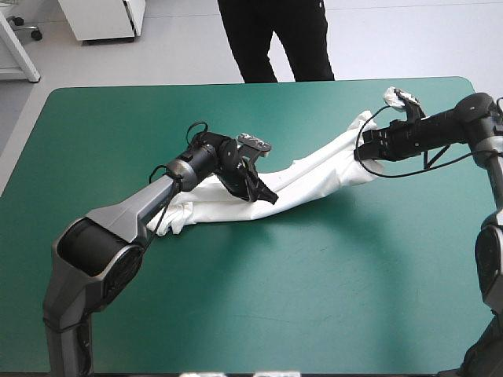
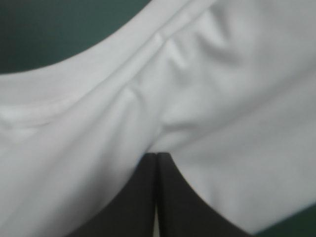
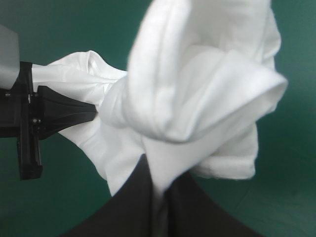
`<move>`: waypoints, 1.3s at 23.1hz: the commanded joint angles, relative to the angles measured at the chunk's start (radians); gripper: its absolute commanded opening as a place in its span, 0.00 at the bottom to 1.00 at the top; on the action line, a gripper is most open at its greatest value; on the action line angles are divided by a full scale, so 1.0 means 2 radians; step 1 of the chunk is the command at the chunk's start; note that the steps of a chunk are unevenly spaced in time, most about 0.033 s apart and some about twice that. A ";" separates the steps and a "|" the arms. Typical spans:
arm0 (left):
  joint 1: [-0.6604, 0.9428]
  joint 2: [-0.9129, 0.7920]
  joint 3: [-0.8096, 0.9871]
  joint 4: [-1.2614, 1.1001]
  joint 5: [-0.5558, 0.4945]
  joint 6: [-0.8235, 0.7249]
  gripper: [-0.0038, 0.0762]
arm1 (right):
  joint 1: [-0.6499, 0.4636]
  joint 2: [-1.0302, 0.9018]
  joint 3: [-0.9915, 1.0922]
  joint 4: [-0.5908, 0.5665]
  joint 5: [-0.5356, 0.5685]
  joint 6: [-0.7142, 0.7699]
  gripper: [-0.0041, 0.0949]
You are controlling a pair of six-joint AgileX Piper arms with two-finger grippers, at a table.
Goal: Fold the cloth
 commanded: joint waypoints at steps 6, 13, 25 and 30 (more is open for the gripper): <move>0.000 -0.159 -0.011 0.147 0.055 -0.065 0.04 | 0.038 -0.037 -0.025 0.056 0.011 -0.008 0.03; 0.000 -0.331 -0.011 0.189 0.104 -0.088 0.04 | 0.150 -0.036 -0.098 0.055 -0.026 0.021 0.03; 0.000 -0.401 -0.011 0.189 0.165 -0.090 0.04 | 0.309 0.078 -0.161 0.114 -0.077 0.002 0.16; 0.000 -0.401 -0.011 0.192 0.166 -0.089 0.04 | 0.328 0.125 -0.240 0.131 -0.020 0.009 0.43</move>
